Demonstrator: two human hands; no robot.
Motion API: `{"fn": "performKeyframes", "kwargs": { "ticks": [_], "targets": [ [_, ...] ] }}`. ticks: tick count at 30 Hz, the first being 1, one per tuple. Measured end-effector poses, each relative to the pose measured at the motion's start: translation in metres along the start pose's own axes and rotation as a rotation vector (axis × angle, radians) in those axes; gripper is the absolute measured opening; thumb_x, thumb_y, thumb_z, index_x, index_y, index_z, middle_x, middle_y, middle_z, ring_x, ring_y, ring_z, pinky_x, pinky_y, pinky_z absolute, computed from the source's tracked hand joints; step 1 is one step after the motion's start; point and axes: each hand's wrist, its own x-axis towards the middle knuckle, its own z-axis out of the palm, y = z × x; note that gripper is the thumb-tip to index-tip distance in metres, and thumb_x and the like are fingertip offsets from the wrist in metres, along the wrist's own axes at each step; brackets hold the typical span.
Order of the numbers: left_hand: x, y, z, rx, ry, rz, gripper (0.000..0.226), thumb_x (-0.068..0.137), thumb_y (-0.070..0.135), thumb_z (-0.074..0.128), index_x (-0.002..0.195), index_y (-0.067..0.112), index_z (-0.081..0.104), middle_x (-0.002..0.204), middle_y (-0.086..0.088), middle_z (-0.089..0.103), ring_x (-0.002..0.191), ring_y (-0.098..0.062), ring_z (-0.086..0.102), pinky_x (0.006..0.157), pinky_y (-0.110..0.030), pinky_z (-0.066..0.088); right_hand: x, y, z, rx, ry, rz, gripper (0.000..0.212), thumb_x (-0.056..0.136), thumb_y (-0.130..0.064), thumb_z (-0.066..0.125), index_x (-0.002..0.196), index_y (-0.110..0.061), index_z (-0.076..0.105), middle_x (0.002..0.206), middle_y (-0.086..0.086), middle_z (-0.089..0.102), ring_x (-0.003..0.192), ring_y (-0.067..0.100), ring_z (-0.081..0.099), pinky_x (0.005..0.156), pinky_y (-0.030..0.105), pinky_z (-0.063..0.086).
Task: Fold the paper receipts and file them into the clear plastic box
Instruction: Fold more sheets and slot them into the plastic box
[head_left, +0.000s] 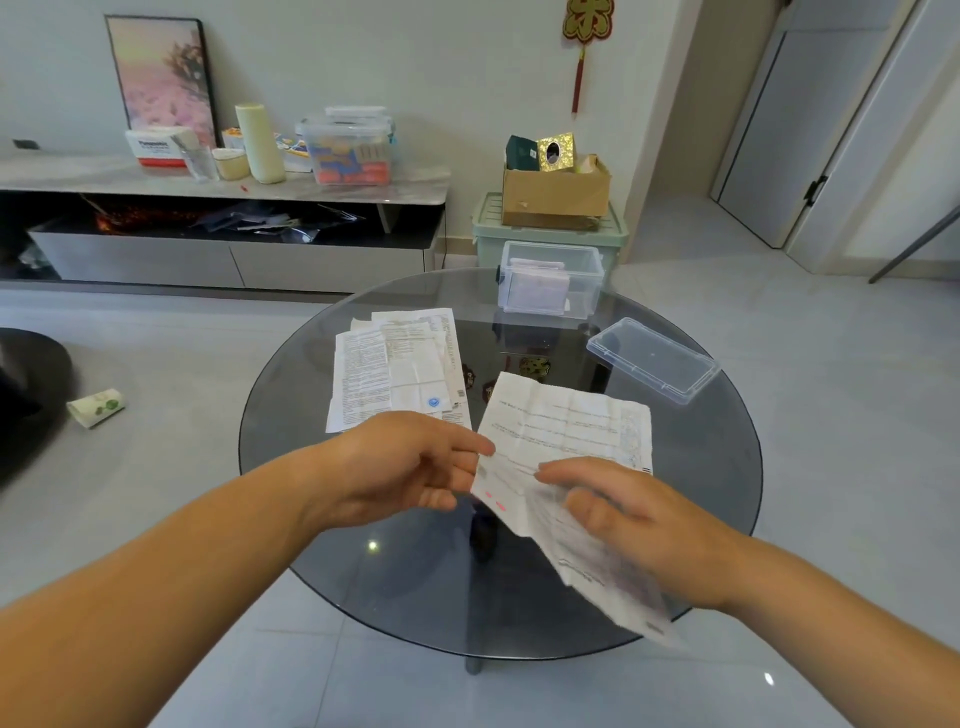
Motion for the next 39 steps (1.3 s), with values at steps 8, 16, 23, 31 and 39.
{"fn": "performKeyframes", "kwargs": {
  "ticks": [8,16,23,31,39],
  "targets": [
    [-0.004,-0.003,-0.006,1.029,-0.019,0.376,0.067,0.074,0.047,0.083,0.133,0.048,0.053,0.143,0.031,0.025,0.131,0.008,0.020,0.113,-0.020,0.022,0.003,-0.001,-0.007,0.170,0.023,0.068,0.067,0.073,-0.086,0.025,0.119,-0.051,0.061,0.130,-0.044,0.047,0.118,-0.016,0.048,0.096,0.016,0.038],
    [-0.005,-0.002,-0.005,0.945,-0.154,0.261,0.091,0.059,0.047,0.093,0.135,0.053,0.043,0.139,0.040,0.033,0.130,0.008,0.028,0.114,-0.025,0.020,0.002,-0.002,-0.008,0.138,0.017,0.090,0.079,0.067,-0.089,0.022,0.120,-0.046,0.061,0.141,-0.032,0.043,0.128,-0.002,0.044,0.109,0.031,0.038],
    [-0.001,-0.002,-0.006,0.854,-0.086,0.371,0.015,0.087,0.039,0.075,0.097,0.041,0.064,0.125,0.032,0.057,0.118,0.013,0.047,0.090,-0.004,0.040,0.003,0.006,-0.009,0.139,0.028,0.063,0.078,0.067,-0.096,0.022,0.119,-0.051,0.060,0.144,-0.033,0.041,0.134,-0.001,0.040,0.114,0.033,0.038],
    [0.005,0.009,0.006,0.815,0.124,0.375,0.018,0.099,0.049,0.046,0.108,0.034,0.052,0.116,0.020,0.063,0.102,-0.005,0.060,0.086,-0.020,0.054,-0.001,0.012,-0.033,0.605,0.076,0.110,0.091,0.048,-0.100,0.048,0.117,-0.045,0.071,0.126,-0.016,0.067,0.115,0.009,0.064,0.089,0.029,0.056],
    [0.028,0.018,0.018,0.797,0.335,0.359,0.034,0.101,0.054,0.039,0.121,0.028,0.047,0.124,0.011,0.063,0.098,-0.008,0.063,0.086,-0.031,0.058,0.007,0.030,-0.034,0.505,0.296,0.094,0.097,0.049,-0.096,0.060,0.117,-0.027,0.071,0.114,0.003,0.070,0.111,0.027,0.063,0.088,0.029,0.052]
  ]
}}
